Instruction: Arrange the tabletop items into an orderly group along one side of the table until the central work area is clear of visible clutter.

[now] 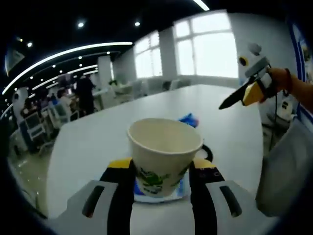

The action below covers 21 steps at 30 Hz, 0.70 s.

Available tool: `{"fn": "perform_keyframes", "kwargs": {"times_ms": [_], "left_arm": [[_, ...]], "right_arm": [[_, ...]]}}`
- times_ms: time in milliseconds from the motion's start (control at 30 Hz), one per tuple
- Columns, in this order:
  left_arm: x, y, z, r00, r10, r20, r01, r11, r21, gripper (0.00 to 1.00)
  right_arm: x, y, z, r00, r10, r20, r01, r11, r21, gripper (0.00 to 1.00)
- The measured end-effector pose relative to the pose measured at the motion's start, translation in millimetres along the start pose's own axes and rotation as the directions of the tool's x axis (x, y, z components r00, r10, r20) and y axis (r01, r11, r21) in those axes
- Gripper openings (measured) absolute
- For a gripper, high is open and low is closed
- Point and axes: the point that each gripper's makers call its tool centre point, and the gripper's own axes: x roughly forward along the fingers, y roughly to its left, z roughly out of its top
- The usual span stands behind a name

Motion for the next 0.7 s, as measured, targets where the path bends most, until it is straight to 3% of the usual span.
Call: {"fn": "perform_keyframes", "kwargs": {"times_ms": [233, 700], "left_arm": [[13.0, 46.5, 3.7, 0.999, 0.053, 0.005, -0.053, 0.999, 0.014, 0.41], [51.4, 104.9, -5.3, 0.994, 0.105, 0.002, -0.105, 0.994, -0.011, 0.41]], "right_arm": [[6.9, -10.9, -3.3, 1.0, -0.013, -0.012, 0.013, 1.0, 0.001, 0.94], [20.0, -48.7, -25.6, 0.992, -0.082, -0.094, 0.085, 0.996, 0.019, 0.94]]}}
